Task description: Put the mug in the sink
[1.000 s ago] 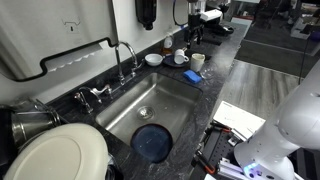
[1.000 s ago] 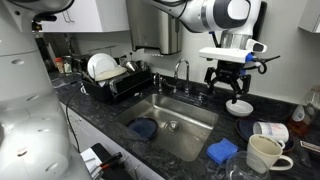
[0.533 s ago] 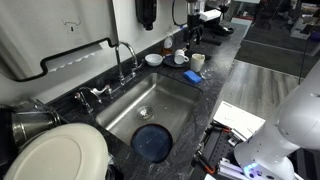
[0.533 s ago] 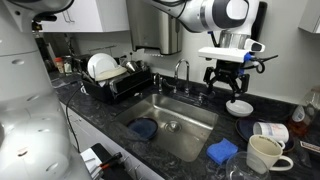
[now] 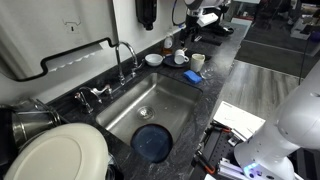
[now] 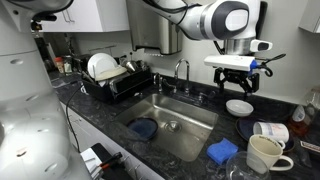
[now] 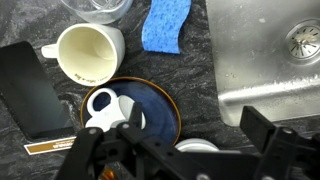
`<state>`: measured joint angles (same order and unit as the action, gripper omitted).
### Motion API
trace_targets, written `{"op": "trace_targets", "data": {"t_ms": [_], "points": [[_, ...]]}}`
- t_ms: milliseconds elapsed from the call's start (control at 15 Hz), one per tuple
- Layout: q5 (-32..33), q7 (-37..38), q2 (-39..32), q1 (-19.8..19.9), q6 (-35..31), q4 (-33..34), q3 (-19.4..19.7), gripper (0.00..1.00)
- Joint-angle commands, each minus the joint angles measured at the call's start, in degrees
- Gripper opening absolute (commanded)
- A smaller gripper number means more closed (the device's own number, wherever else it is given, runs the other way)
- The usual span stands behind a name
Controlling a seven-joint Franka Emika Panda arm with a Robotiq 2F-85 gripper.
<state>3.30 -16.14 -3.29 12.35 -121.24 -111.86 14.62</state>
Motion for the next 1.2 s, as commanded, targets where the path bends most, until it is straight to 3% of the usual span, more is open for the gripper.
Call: {"op": "trace_targets", "data": {"t_ms": [0, 267, 733, 1133], "points": [[3.23, -0.05, -0.15, 1.37, -6.57, -3.26, 0.24, 1.0], [6.72, 1.31, -1.72, 2.25, -11.15, -4.01, 1.35, 1.0], [14.48, 8.5, -5.34, 2.96, -10.99, -4.42, 3.16, 1.0], [11.19, 6.38, -8.9, 5.22, -11.38, -4.24, 3.65, 1.0]]}}
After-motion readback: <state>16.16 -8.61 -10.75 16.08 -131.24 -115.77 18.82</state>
